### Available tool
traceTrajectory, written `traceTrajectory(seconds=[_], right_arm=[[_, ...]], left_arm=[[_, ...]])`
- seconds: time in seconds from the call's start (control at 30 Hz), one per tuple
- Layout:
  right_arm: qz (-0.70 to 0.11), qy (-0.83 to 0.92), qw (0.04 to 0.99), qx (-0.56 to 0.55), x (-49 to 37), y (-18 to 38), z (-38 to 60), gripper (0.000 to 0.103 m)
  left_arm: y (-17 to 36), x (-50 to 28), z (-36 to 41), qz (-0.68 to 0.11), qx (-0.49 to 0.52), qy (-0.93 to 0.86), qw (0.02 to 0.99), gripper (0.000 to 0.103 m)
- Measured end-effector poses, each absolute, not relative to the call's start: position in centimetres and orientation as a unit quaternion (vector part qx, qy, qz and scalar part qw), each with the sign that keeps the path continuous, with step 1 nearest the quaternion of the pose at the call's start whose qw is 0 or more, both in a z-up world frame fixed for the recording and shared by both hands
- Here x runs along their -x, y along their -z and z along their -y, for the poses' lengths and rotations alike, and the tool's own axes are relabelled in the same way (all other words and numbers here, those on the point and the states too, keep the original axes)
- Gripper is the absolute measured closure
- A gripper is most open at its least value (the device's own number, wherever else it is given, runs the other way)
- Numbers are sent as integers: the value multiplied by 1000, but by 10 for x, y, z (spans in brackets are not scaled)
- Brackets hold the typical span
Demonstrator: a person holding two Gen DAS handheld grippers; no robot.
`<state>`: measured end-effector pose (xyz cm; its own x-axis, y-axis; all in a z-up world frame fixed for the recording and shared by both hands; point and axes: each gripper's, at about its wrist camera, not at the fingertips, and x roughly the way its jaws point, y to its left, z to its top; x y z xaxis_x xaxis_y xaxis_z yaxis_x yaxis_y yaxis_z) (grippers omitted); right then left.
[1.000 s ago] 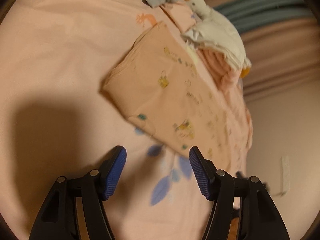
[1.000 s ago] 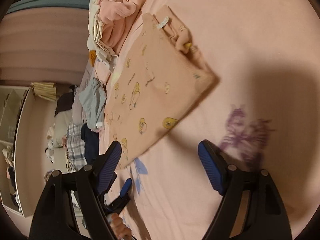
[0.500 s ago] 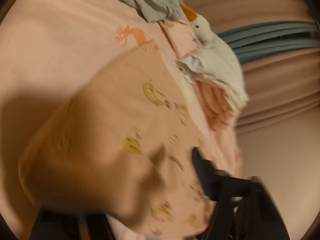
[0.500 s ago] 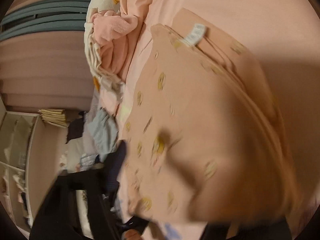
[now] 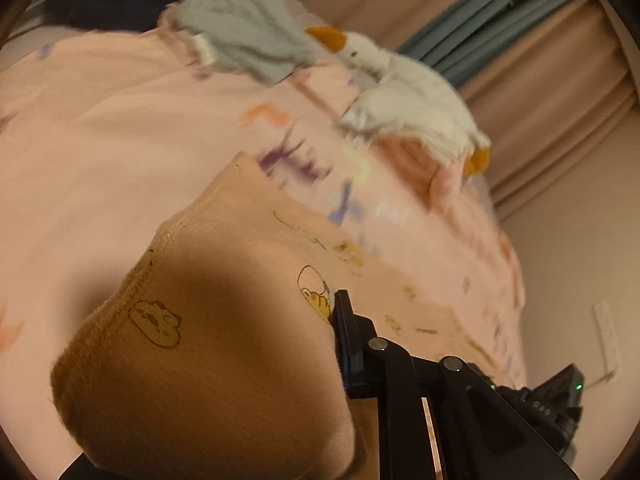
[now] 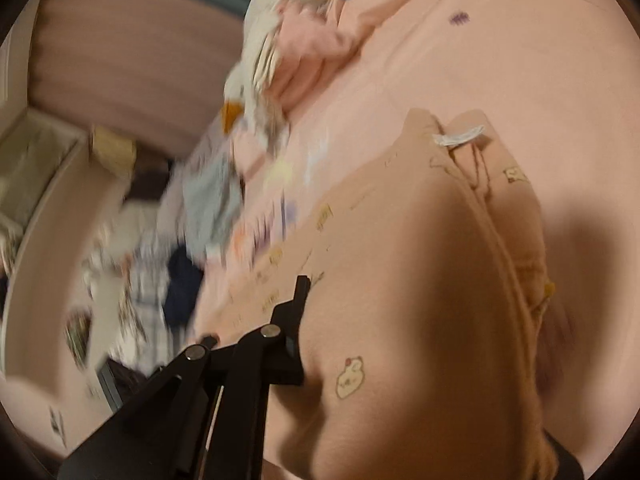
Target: Fold small clothes
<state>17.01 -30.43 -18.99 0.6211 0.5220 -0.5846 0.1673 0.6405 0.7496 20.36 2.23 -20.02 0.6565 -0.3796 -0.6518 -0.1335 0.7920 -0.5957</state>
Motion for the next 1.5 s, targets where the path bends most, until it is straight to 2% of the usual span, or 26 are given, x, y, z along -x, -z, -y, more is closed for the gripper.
traceTrajectory(seconds=[0.1,0.2,0.33,0.4,0.5,0.57,0.6,0.63,0.67,0.7,0.77,0.87,0.97,1.1,1.2,1.27,1.4,1.47,1.5], right_arm=[[-443,-90,785,-424,-115,216,302,92],[-432,-49,807,-401,-82,237,312,92],[-398,-32,810,-430,-56,242,338,95],[-399,2,820,-410,-48,233,346,95],[-393,67,840,-368,-34,217,357,84],[-379,104,844,-364,-21,208,372,72],[-371,123,844,-367,-16,199,382,68],[-355,116,848,-377,-14,190,390,61],[-343,97,853,-381,-12,184,394,57],[-329,51,862,-381,-19,174,397,55],[-324,-44,873,-363,-45,158,392,45],[-341,-125,867,-342,-89,157,384,44],[-376,-137,852,-338,-121,176,384,47],[-421,-119,841,-319,-132,207,384,50],[-430,-131,840,-303,-126,207,384,58],[-425,-161,834,-314,-123,210,384,71],[-447,-165,818,-323,-115,225,381,80],[-429,-151,827,-331,-112,226,382,96],[-421,-148,824,-349,-114,227,383,97]], left_arm=[[231,-167,-28,-440,317,73,837,87],[254,-141,-45,-422,330,75,841,85],[243,-122,-77,-408,351,32,842,85],[235,-119,-92,-414,358,17,837,80],[220,-98,-110,-394,326,-64,857,79],[207,-87,-123,-365,307,-101,873,78],[204,-85,-128,-355,311,-103,876,76],[201,-85,-132,-349,325,-86,875,67],[200,-89,-132,-349,335,-71,872,59],[201,-93,-130,-354,345,-55,868,57],[206,-100,-122,-368,356,-42,858,57],[216,-111,-101,-407,361,-31,838,57],[223,-117,-76,-434,348,16,831,57],[220,-119,-48,-431,255,-22,865,57],[221,-119,-38,-429,216,-35,876,56],[224,-117,-37,-427,209,-39,879,53],[226,-117,-36,-426,206,-48,880,51],[226,-117,-35,-424,213,-53,879,49],[226,-117,-34,-423,217,-56,878,49]])
